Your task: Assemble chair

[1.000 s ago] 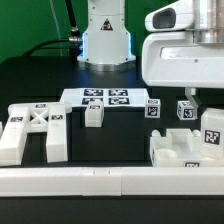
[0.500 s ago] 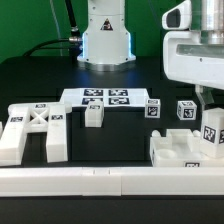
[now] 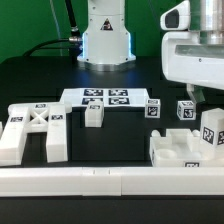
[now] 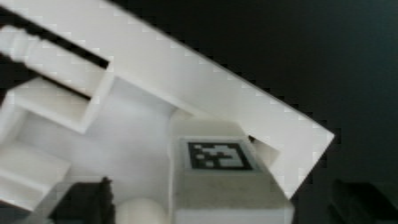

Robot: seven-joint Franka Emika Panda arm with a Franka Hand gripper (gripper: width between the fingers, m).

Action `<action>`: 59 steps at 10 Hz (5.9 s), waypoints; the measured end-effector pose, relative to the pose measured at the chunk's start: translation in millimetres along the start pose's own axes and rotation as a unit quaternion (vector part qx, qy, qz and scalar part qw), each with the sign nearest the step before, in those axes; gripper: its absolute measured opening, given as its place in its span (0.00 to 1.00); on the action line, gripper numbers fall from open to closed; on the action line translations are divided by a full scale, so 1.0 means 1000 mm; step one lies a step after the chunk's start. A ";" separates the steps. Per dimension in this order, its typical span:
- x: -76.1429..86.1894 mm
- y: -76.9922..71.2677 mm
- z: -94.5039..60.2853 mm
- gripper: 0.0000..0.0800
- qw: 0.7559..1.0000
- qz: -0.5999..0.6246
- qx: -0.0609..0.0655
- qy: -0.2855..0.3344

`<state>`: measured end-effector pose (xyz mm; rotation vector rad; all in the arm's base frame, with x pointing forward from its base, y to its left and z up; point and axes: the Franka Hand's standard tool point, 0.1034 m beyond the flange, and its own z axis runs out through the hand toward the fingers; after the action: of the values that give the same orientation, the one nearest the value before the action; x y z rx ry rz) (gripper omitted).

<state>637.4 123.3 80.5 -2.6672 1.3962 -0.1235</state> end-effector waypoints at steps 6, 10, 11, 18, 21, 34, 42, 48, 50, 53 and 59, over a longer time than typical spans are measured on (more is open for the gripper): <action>-0.003 -0.002 0.000 0.81 0.958 -0.285 -0.005 0.001; 0.000 -0.001 -0.001 0.81 0.902 -0.432 -0.013 0.004; 0.001 -0.001 -0.001 0.81 0.880 -0.475 -0.016 0.005; 0.008 0.003 -0.002 0.49 0.823 -0.568 -0.021 0.005; 0.008 0.003 -0.002 0.36 0.832 -0.555 -0.021 0.006; 0.002 0.002 0.000 0.36 0.999 0.045 -0.009 0.000; 0.007 0.004 -0.001 0.81 0.986 -0.164 -0.009 0.000; 0.008 0.006 0.003 0.81 0.908 -0.418 -0.014 -0.002; 0.009 0.007 0.003 0.81 0.874 -0.486 -0.015 -0.003; 0.009 0.004 0.003 0.81 0.804 -0.594 -0.026 0.013; 0.009 0.004 0.003 0.36 0.828 -0.560 -0.024 0.014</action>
Offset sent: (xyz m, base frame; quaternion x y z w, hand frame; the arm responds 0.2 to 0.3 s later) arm 0.0035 0.0078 0.0001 -0.0142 0.0004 -0.2035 0.9790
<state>639.7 114.0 77.0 -3.1094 -0.3433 -0.2237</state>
